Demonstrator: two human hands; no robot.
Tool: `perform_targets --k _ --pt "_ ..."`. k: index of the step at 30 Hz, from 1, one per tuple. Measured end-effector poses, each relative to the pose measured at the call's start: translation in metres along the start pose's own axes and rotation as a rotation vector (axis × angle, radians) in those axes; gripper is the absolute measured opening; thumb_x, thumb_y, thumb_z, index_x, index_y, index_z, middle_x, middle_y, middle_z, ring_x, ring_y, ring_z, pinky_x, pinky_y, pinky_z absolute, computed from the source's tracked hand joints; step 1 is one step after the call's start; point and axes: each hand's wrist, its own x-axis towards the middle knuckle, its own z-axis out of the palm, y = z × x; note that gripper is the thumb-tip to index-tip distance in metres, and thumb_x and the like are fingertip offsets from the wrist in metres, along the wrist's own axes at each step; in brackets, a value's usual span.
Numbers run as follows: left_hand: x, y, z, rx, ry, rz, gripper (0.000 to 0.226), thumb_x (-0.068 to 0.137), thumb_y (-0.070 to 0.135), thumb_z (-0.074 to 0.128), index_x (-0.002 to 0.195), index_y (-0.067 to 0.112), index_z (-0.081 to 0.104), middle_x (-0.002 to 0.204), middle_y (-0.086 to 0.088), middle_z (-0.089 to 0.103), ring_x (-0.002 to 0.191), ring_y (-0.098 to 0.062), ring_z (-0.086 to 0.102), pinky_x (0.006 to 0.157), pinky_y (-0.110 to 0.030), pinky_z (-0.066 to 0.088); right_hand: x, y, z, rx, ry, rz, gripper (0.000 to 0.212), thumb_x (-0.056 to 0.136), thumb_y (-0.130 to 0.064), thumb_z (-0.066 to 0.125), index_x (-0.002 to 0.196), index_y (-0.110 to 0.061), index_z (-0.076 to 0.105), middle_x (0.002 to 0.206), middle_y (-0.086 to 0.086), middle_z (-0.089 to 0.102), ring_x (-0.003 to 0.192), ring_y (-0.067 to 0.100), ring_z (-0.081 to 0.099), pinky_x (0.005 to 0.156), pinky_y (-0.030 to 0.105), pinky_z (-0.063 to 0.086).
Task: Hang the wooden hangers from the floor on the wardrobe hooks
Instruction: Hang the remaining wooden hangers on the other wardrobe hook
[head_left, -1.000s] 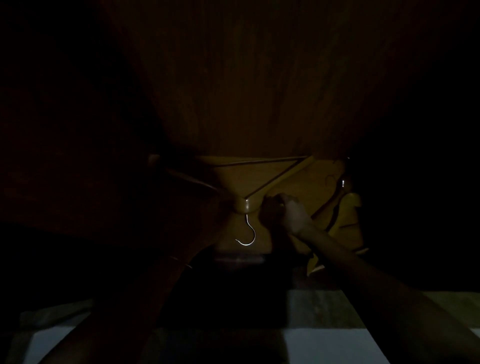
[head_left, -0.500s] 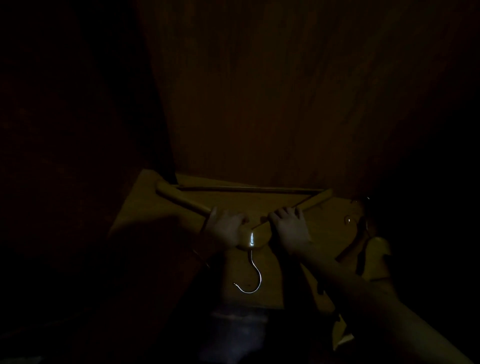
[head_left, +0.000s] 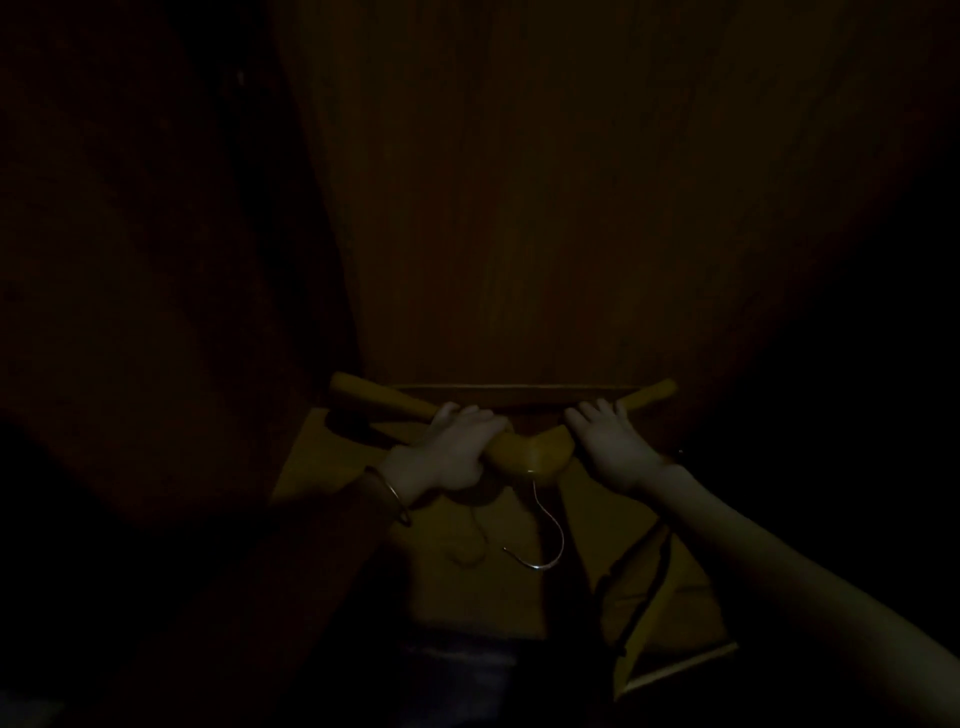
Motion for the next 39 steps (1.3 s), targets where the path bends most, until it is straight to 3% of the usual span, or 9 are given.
perform_targets --k 3,7,11,16,20,26,30,34,39 --pt "-0.019 0.04 -0.085 -0.121 0.058 0.032 0.053 0.079 0.005 0.053 0.127 0.022 0.041 0.132 0.0 0.046 0.126 -0.018 0.036 0.107 -0.035 0.016 -0.023 0.004 -0.087 0.039 0.084 -0.003 0.03 0.092 -0.016 0.044 0.121 -0.012 0.041 0.13 0.008 0.047 0.122 0.026 0.037 0.114 0.049 0.017" --pt "-0.049 0.094 -0.208 -0.397 0.205 0.065 0.04 0.079 -0.003 0.056 0.116 0.012 0.053 0.115 -0.007 0.06 0.109 -0.022 0.056 0.091 -0.026 0.04 -0.052 -0.001 -0.225 0.261 0.217 0.103 0.036 0.088 -0.014 0.056 0.122 -0.009 0.046 0.123 0.011 0.051 0.114 0.025 0.045 0.102 0.035 0.032" --pt "-0.081 0.146 -0.33 -0.529 0.305 0.082 0.037 0.085 0.005 0.058 0.12 0.013 0.05 0.112 -0.006 0.061 0.102 -0.016 0.058 0.087 -0.022 0.045 -0.08 -0.013 -0.342 0.501 0.36 0.211 0.036 0.085 -0.014 0.062 0.119 -0.01 0.053 0.114 0.01 0.062 0.106 0.024 0.058 0.095 0.037 0.046" --pt "-0.124 0.206 -0.472 -0.438 0.438 0.192 0.038 0.084 0.013 0.063 0.119 0.022 0.051 0.11 0.003 0.057 0.099 -0.008 0.055 0.083 -0.022 0.046 -0.124 -0.026 -0.484 0.622 0.541 0.219 0.048 0.081 -0.008 0.067 0.124 -0.008 0.047 0.108 0.01 0.064 0.099 0.025 0.063 0.086 0.038 0.053" --pt "-0.156 0.253 -0.571 -0.228 0.572 0.213 0.036 0.087 0.033 0.058 0.12 0.027 0.046 0.112 0.004 0.058 0.101 -0.015 0.057 0.085 -0.037 0.049 -0.155 -0.028 -0.587 0.644 0.706 0.191 0.043 0.076 -0.005 0.07 0.115 -0.007 0.051 0.096 0.012 0.066 0.085 0.026 0.065 0.075 0.046 0.056" --pt "-0.199 0.309 -0.675 -0.06 0.761 0.172 0.043 0.09 0.048 0.04 0.126 0.024 0.039 0.114 0.004 0.059 0.103 -0.018 0.059 0.086 -0.035 0.045 -0.193 -0.036 -0.713 0.582 0.821 0.12 0.052 0.078 -0.015 0.071 0.12 -0.007 0.041 0.098 0.009 0.064 0.082 0.025 0.066 0.069 0.035 0.057" --pt "-0.218 0.34 -0.729 -0.014 0.818 0.216 0.039 0.09 0.05 0.04 0.122 0.027 0.039 0.111 0.006 0.06 0.102 -0.019 0.059 0.089 -0.038 0.045 -0.221 -0.035 -0.77 0.539 0.911 -0.003 0.056 0.083 -0.022 0.066 0.129 -0.013 0.036 0.099 0.003 0.063 0.08 0.018 0.067 0.074 0.029 0.058" --pt "-0.228 0.38 -0.776 0.073 0.906 0.258 0.039 0.09 0.05 0.042 0.122 0.027 0.042 0.111 0.004 0.062 0.103 -0.021 0.059 0.088 -0.037 0.042 -0.245 -0.03 -0.814 0.532 1.031 -0.049 0.06 0.086 -0.03 0.061 0.135 -0.016 0.03 0.12 0.003 0.055 0.103 0.012 0.056 0.089 0.019 0.044" --pt "-0.227 0.413 -0.827 0.05 0.967 0.317 0.041 0.09 0.048 0.044 0.124 0.024 0.045 0.113 0.002 0.063 0.105 -0.02 0.059 0.085 -0.034 0.041 -0.261 -0.013 -0.872 0.469 1.14 -0.084 0.067 0.085 -0.033 0.06 0.141 -0.022 0.027 0.132 0.01 0.053 0.115 0.023 0.056 0.1 0.029 0.044"
